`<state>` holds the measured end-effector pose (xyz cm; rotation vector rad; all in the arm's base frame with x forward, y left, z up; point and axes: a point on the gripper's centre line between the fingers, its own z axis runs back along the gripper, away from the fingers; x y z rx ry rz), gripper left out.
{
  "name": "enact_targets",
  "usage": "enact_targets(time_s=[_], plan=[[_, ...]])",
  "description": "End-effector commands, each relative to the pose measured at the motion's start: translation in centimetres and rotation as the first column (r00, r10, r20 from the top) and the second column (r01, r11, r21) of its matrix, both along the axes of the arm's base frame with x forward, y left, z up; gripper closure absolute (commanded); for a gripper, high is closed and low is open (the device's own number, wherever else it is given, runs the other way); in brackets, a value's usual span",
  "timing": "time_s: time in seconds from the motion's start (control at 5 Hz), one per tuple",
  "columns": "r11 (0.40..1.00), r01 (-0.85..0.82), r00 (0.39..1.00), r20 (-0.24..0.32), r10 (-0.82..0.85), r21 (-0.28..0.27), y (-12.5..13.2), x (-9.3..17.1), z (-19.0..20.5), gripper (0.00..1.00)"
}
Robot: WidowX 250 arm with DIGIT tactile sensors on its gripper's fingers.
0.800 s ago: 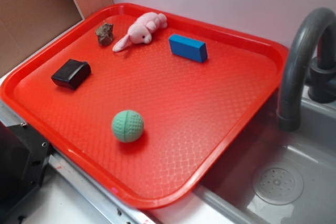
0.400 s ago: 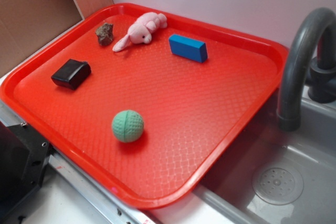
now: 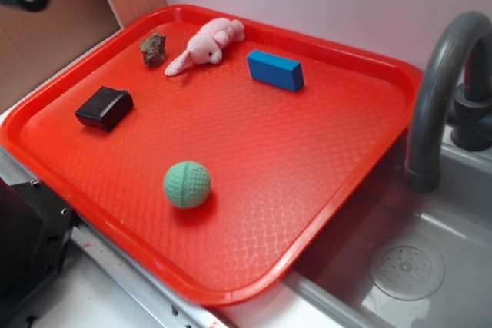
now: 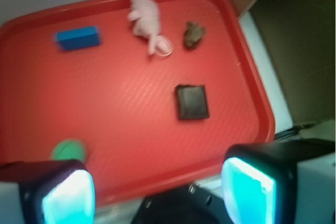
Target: Grab the rock.
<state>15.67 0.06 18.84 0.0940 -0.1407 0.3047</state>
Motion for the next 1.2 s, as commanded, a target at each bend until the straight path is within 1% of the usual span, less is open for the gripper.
enact_targets(time_s=[0.0, 0.2, 0.4, 0.6, 0.8, 1.0], plan=[[0.979, -0.201, 0.976, 0.094, 0.198, 0.024, 4.2, 3.6, -3.9, 0.0], [0.961, -0.274, 0.954, 0.133, 0.268, 0.03, 6.0, 4.8, -5.6, 0.0], [0.938, -0.345, 0.928, 0.16, 0.337, 0.022, 8.8, 7.1, -7.9, 0.0], [0.92, -0.389, 0.912, 0.158, 0.378, 0.042, 10.6, 8.6, -9.6, 0.0], [0.902, -0.43, 0.898, 0.112, 0.424, 0.033, 12.6, 10.6, -12.3, 0.0], [0.911, -0.411, 0.909, 0.085, 0.407, 0.032, 13.6, 11.8, -14.0, 0.0]])
